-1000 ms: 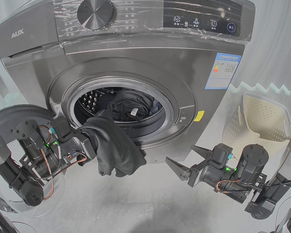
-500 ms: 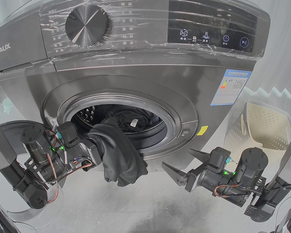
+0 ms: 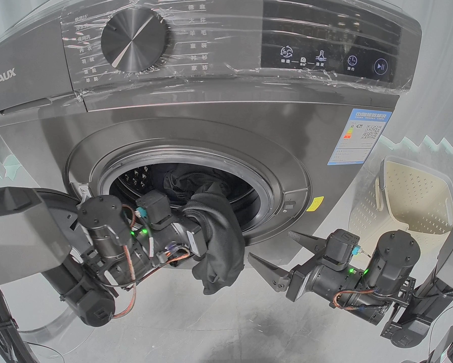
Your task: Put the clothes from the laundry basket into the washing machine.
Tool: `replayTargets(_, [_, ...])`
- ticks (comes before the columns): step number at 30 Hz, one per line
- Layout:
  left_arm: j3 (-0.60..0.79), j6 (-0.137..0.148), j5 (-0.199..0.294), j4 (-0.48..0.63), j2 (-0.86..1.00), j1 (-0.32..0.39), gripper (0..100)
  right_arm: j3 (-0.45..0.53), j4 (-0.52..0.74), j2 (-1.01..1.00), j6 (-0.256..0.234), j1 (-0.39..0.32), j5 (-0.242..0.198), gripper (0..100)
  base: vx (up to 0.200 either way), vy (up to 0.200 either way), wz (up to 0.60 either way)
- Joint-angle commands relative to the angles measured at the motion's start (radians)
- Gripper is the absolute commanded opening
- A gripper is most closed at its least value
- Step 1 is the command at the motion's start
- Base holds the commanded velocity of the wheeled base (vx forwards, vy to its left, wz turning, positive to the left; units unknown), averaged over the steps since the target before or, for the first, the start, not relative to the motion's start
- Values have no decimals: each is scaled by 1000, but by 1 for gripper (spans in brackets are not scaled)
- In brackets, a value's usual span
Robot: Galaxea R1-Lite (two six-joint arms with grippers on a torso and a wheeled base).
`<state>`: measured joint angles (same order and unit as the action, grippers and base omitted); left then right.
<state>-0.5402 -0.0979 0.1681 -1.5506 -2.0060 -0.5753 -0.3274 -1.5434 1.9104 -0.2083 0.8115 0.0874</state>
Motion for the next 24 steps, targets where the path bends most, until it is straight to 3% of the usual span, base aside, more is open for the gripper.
replayTargets(1, [-109,-11,-15,1,-157,-6,0,1,0,-17,1,5,0,100,0,0,0])
replayTargets(6, [-354,-11,-25,24,-315,78,0,2,-1,-16,1,8,0,100,0,0,0])
replayTargets(10, [-570,-8,-104,173,-361,138,0,-1,-1,-16,1,6,0,100,0,0,0])
replayTargets(19, [-995,-14,-125,353,-527,150,0,-1,-1,-5,0,14,0,100,0,0,0])
replayTargets(24, [-1141,-33,-160,455,-579,169,0,-1,-1,-4,-2,15,0,100,0,0,0])
